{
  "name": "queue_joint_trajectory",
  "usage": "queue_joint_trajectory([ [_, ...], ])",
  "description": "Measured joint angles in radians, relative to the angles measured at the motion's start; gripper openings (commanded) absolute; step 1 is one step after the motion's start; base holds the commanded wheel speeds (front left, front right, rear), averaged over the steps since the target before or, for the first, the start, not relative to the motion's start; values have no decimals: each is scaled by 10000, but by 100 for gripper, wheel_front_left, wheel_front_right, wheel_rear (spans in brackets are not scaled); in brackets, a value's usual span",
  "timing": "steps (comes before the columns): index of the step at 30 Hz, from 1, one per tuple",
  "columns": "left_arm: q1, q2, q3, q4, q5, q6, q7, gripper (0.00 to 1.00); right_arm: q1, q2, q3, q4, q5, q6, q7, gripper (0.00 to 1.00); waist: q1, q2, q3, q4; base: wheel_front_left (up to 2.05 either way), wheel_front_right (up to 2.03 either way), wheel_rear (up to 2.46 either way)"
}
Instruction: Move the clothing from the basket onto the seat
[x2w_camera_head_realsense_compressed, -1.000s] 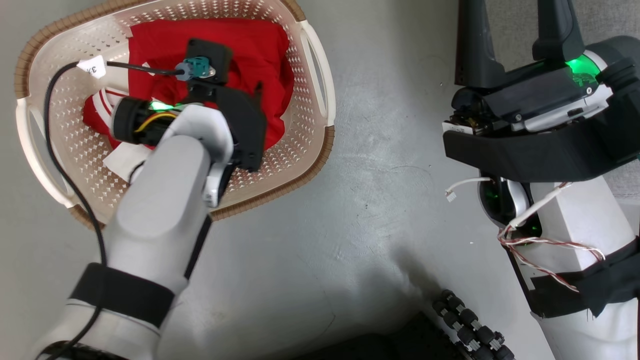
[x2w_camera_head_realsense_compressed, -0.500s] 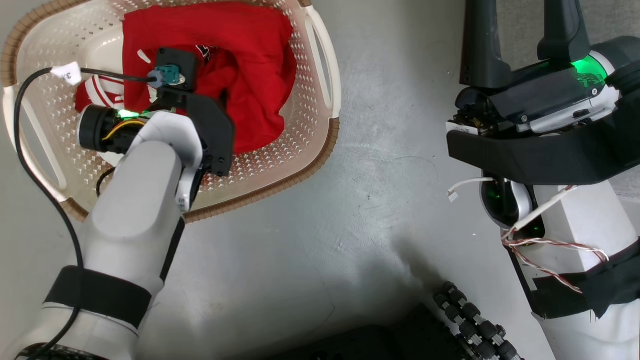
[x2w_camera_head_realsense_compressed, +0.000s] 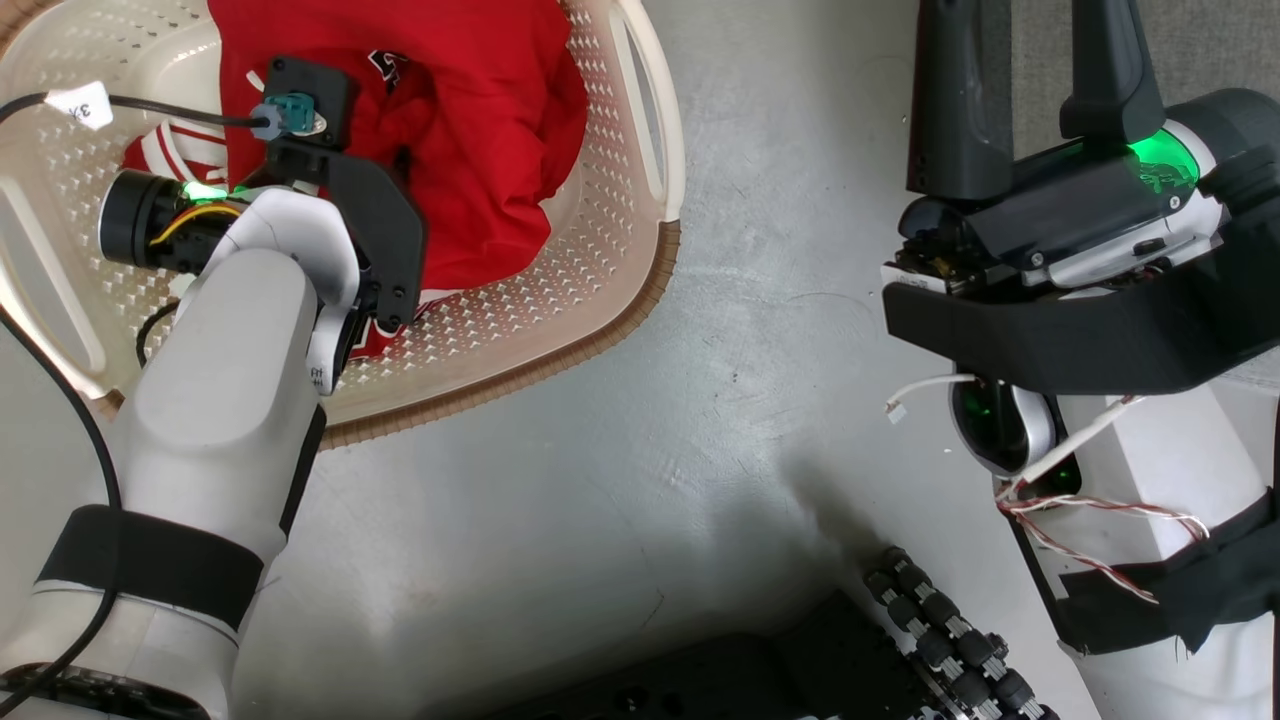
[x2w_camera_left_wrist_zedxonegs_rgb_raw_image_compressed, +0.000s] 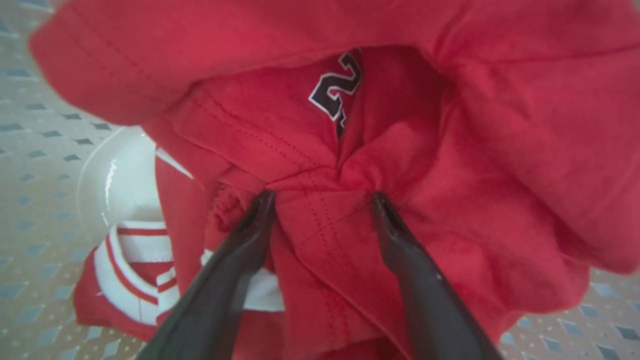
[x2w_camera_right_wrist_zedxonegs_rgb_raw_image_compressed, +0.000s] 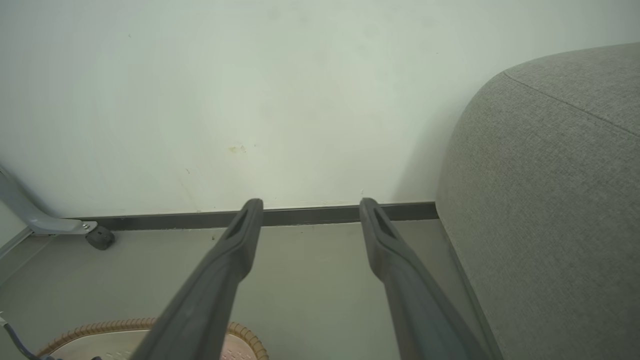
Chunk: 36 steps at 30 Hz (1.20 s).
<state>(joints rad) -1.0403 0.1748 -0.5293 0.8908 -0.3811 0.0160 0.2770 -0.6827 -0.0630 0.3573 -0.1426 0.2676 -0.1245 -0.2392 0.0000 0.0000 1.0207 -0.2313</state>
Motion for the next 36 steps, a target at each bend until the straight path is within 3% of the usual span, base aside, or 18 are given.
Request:
queue_joint_trajectory([
  [13,-74,-123,-293,328,59,-439,73,100,23,0,113,-100,71,0,-86,100,0,0,155,-162,0,0,0],
  [14,-74,-134,-309,351,59,-439,73,82,23,0,113,-98,82,0,-86,100,0,0,154,-165,0,0,0],
  [15,-77,-142,-314,385,59,-441,71,27,23,0,113,-94,98,0,-88,100,0,0,150,-168,0,0,0],
  [16,-77,-157,-320,439,59,-443,40,0,24,0,109,-63,105,0,-88,100,0,0,137,-168,0,0,0],
  [36,445,-807,-31,633,-495,-878,-1611,0,-139,4,-706,909,-221,0,-102,100,0,0,-859,390,0,0,0],
])
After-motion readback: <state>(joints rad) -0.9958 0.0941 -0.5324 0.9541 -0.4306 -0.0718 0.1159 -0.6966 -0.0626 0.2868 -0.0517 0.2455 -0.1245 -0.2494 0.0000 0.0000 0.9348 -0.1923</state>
